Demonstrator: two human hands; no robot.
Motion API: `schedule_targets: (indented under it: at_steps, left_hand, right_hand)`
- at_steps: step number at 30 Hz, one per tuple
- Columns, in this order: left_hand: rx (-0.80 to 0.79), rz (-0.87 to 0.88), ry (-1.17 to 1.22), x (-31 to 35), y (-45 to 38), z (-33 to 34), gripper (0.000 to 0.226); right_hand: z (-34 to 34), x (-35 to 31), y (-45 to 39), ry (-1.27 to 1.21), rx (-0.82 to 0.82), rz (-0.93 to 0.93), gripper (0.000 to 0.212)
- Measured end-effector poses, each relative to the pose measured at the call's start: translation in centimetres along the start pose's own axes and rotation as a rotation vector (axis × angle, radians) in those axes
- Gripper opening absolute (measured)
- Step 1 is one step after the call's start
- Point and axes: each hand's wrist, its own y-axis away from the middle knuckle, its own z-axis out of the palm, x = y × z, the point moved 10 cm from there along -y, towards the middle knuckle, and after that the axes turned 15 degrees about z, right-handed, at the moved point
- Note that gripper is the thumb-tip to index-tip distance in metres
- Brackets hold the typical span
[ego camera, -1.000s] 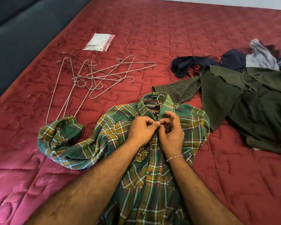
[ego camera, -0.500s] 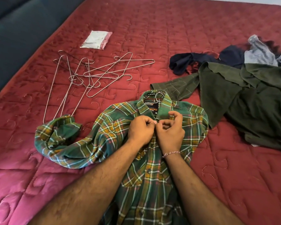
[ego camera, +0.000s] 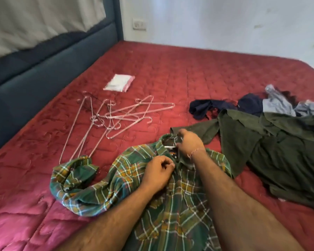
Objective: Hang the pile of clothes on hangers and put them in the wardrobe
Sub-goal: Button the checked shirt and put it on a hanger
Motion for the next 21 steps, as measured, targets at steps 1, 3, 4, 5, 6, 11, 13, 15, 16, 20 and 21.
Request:
schedule_targets:
  at_steps: [1, 3, 4, 5, 6, 11, 13, 15, 16, 20, 21]
  left_hand:
    - [0.057, 0.072, -0.084, 1.1, -0.6, -1.8, 0.004]
    - [0.193, 0.234, -0.303, 4.0, -2.2, -6.4, 0.012]
    - [0.21, 0.282, -0.396, 5.6, -2.9, -8.1, 0.015]
    - [0.164, 0.314, -0.479, 6.7, -4.0, -9.0, 0.018]
    - [0.073, 0.329, -0.55, 7.5, -5.0, -9.3, 0.022]
    - [-0.093, 0.441, -0.5, 10.2, -6.5, -12.0, 0.033]
    - [-0.115, 0.541, -0.395, 11.1, -5.9, -14.1, 0.031]
    - [-0.144, 0.659, -0.335, 12.5, -5.0, -15.7, 0.022]
    - [-0.119, 0.711, -0.321, 13.6, -4.4, -16.7, 0.018]
    - [0.05, 0.89, -0.211, 18.8, -2.0, -21.2, 0.012]
    - [0.093, 0.94, -0.22, 20.5, -1.4, -21.9, 0.012]
  right_hand:
    - [-0.7, 0.0, 0.3, -0.144, -0.017, 0.022, 0.032]
    - [-2.4, -0.8, 1.3, -0.377, -0.048, -0.002, 0.027]
    - [-3.4, -1.5, 2.1, -0.449, -0.055, -0.041, 0.028]
    - [-4.3, -2.3, 2.9, -0.508, -0.065, -0.086, 0.029]
    - [-5.1, -3.1, 4.0, -0.544, -0.076, -0.139, 0.029]
    - [-11.0, -8.8, 10.5, -0.596, 0.007, -0.332, 0.026]
    - [-12.8, -10.9, 13.3, -0.593, 0.046, -0.363, 0.026]
    - [-15.3, -12.1, 16.2, -0.595, 0.105, -0.377, 0.026]
    - [-16.5, -12.5, 17.8, -0.553, 0.154, -0.39, 0.025]
    - [-21.2, -12.3, 24.0, -0.335, 0.399, -0.405, 0.028]
    - [-22.4, -12.0, 25.2, -0.312, 0.425, -0.398, 0.033]
